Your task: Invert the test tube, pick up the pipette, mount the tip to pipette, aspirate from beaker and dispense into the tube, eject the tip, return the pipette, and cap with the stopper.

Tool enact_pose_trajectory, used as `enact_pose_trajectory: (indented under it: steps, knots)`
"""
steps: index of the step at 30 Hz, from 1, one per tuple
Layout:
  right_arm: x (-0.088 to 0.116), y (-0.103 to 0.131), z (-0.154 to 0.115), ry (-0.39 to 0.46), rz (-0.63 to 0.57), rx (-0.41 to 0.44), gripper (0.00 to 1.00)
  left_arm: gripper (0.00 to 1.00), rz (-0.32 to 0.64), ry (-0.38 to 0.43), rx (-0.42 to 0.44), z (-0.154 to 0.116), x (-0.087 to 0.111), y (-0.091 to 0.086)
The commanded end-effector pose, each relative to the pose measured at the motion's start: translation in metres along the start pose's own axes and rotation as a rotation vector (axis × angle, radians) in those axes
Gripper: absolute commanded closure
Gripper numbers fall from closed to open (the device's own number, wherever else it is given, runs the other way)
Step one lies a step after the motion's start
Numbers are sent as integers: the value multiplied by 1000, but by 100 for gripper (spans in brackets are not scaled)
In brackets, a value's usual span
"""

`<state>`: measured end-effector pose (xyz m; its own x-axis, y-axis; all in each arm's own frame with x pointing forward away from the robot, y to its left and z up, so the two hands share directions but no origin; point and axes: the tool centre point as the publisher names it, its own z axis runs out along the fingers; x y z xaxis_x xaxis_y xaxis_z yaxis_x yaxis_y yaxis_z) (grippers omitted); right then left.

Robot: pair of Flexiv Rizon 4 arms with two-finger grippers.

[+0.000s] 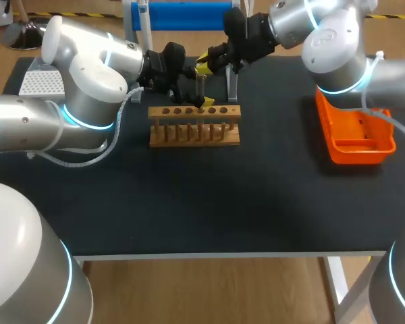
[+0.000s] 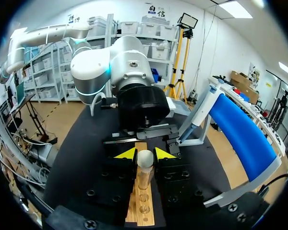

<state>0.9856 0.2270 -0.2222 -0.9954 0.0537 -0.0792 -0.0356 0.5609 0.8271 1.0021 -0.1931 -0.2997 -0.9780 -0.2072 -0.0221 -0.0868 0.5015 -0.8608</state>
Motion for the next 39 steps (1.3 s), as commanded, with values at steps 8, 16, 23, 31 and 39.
enact_pose_trajectory:
  steps: [8,16,23,31,39]
  knots:
    - [1,-3,4,6,-2,18,100,0,1,0,1,0,0,1]
    - [-1,2,2,-2,-6,6,100,0,1,0,1,0,0,1]
    - [-2,6,1,-5,-12,-2,100,0,1,0,1,0,0,1]
    - [-3,6,1,-7,-13,-2,100,0,1,0,1,0,0,1]
    - [-3,2,3,-7,-6,2,100,0,1,0,1,0,0,1]
